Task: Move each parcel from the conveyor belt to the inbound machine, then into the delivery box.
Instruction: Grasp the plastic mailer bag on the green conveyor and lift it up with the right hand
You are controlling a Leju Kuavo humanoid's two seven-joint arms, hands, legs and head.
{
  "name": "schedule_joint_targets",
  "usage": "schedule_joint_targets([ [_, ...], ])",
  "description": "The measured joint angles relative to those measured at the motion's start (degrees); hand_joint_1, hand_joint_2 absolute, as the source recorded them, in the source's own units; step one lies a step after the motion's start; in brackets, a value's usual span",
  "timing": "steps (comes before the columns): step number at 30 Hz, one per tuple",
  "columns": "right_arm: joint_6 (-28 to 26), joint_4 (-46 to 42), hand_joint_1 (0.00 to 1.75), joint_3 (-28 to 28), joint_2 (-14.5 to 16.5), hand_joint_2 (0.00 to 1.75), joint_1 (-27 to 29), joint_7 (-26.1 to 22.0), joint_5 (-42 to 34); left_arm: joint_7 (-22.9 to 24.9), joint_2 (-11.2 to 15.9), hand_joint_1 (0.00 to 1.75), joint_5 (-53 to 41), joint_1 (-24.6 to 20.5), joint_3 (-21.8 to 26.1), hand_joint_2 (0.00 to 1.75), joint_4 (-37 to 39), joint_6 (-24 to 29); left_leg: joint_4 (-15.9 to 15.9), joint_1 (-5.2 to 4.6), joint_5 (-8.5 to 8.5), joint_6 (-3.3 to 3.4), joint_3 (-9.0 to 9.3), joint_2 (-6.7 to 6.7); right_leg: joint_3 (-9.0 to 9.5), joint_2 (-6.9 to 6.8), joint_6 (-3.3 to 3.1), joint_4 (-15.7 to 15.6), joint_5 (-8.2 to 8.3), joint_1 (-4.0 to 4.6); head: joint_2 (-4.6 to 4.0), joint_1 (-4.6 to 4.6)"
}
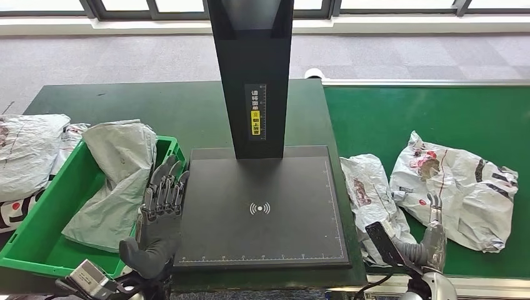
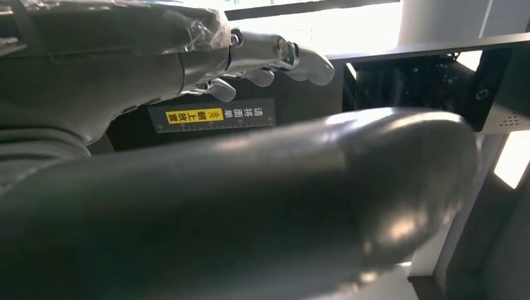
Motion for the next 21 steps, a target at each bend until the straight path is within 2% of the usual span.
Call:
schedule_joint_targets([
  [4,4.3,6.2,0.00,-1.8,0.0,1.75,-1.8,1.0,-0.1,0.1,0.1,0.00,-1.6,-0.7,-0.3,0.00,0.3,0.1,0.0,0.00,0.00,-0.01,-0.02,0.01,-0.03,0.02,0.00,0.0,0.00,0.00,0.00,0.00],
  [7,4.9,9.5,0.00,-2.3,-0.1,1.75,-3.1,1.6,0.1,0.2,0.0,0.00,-2.3,-0.9,-0.3,0.00,0.3,0.4,0.0,0.00,-0.01,-0.01,-0.02,0.02,-0.05,0.03,0.00,0.0,0.00,0.00,0.00,0.00],
  [16,5.9,12.7,0.00,-2.4,-0.2,1.75,-4.8,3.1,0.7,0.7,0.1,0.00,-3.3,-1.1,-0.3,0.00,0.4,0.8,0.0,0.00,-0.01,-0.01,-0.03,0.02,-0.04,0.02,0.00,0.0,0.00,0.00,0.00,0.01],
  [21,8.3,14.9,0.00,-2.4,-0.7,1.75,-5.6,5.4,1.8,0.9,0.2,0.00,-3.2,-2.1,-0.4,0.00,0.9,0.9,0.0,0.00,-0.01,-0.01,-0.02,0.01,-0.04,0.02,0.00,0.0,0.00,0.00,0.00,0.00],
])
